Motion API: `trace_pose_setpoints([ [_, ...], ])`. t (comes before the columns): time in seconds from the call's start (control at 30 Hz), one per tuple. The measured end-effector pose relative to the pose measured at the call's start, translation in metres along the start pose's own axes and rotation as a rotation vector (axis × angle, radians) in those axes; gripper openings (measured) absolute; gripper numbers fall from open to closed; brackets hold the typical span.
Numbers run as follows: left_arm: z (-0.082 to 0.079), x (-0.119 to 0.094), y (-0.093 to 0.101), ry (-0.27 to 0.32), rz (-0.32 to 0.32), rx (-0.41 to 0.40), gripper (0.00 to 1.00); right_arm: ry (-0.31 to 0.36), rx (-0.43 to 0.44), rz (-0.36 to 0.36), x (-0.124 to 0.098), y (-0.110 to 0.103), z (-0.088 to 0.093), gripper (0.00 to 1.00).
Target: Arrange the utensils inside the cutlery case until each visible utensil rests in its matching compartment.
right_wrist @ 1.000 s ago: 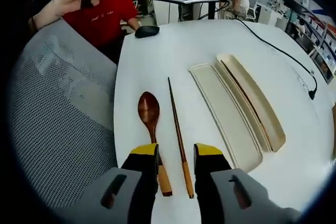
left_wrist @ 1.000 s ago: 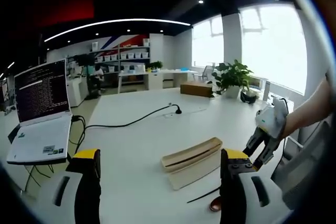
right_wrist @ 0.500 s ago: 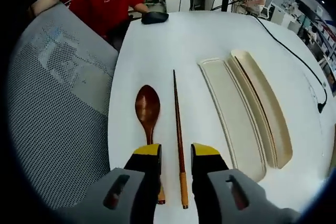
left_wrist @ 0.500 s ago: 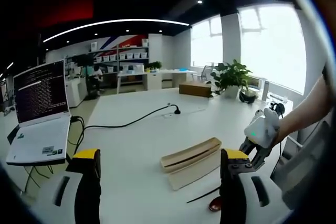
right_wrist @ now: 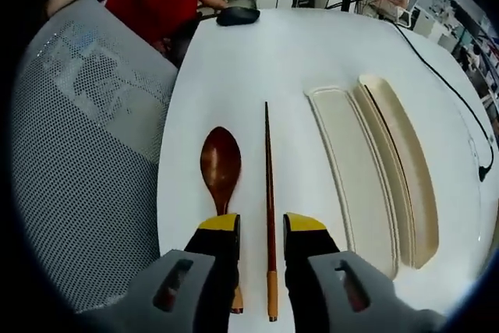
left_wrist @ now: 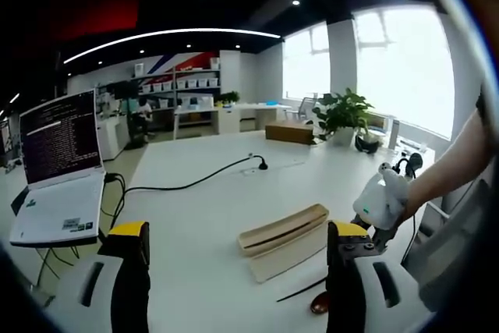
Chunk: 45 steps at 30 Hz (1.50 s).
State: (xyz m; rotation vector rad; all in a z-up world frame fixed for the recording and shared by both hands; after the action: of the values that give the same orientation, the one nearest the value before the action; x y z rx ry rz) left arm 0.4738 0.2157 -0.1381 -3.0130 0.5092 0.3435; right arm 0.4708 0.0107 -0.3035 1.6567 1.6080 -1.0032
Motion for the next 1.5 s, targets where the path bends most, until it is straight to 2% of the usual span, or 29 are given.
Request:
trace_pose_setpoints([
  [0.27,0.003,-0.001,0.003,-0.013,0.011,-0.003,0.97,-0.007,-0.003,0.004,0.000,0.000,-0.004,0.19],
  [0.33,0.007,0.001,0.005,-0.035,0.019,0.013,0.97,0.034,0.016,0.029,-0.001,0.003,-0.009,0.20],
  [0.37,0.006,0.003,0.005,-0.037,0.020,0.022,0.96,0.047,0.042,0.015,-0.001,0.001,-0.009,0.20],
  [0.57,0.007,0.000,0.011,-0.040,0.049,0.042,0.95,0.041,0.036,0.031,-0.006,0.004,-0.008,0.20],
  [0.67,0.005,0.002,0.009,-0.032,0.044,0.058,0.95,-0.003,0.018,0.033,-0.005,0.005,-0.002,0.19],
  [0.77,0.002,0.001,0.008,-0.018,0.040,0.052,0.95,-0.017,-0.001,0.038,-0.006,0.005,-0.002,0.20],
  [0.87,0.002,0.000,0.008,-0.018,0.041,0.061,0.95,-0.057,-0.036,0.055,-0.004,0.006,0.001,0.24],
  [0.9,0.002,0.000,0.008,-0.019,0.041,0.062,0.95,-0.074,-0.043,0.048,-0.003,0.004,0.002,0.21],
  [1.0,0.001,-0.001,0.007,-0.010,0.035,0.058,0.95,-0.054,-0.024,0.049,-0.001,0.003,0.001,0.18],
  [1.1,0.002,-0.001,0.007,-0.015,0.033,0.061,0.95,-0.072,-0.024,0.062,0.004,0.003,0.006,0.21],
  [1.2,0.001,-0.002,0.006,-0.009,0.031,0.061,0.95,-0.108,-0.047,0.043,0.011,-0.001,0.015,0.20],
  [1.23,0.001,-0.002,0.006,-0.009,0.029,0.060,0.95,-0.073,-0.134,0.051,0.009,0.003,0.005,0.20],
  [1.27,0.000,-0.002,0.005,-0.008,0.028,0.060,0.95,-0.083,-0.059,0.053,0.008,0.000,0.005,0.19],
  [1.37,-0.001,-0.003,0.005,0.001,0.025,0.058,0.95,-0.087,-0.057,0.053,0.009,0.003,0.004,0.16],
  [1.5,0.002,-0.004,0.002,-0.016,0.015,0.053,0.95,-0.074,-0.058,0.058,0.010,0.003,0.003,0.15],
])
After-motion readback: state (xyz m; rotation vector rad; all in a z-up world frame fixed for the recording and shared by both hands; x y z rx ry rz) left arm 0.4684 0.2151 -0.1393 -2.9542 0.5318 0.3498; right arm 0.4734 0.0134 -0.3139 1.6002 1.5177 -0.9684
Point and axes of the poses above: the point that each gripper's makers call its tool centre point, and the gripper's own axes: x roughly forward along the fingers, y roughly to its right, z roughly out of its underside, the point moved 5 cm from there along -x, roughly backward along the fingers, and after that the axes turned 6 degrees about y, right-handed, at the moved point
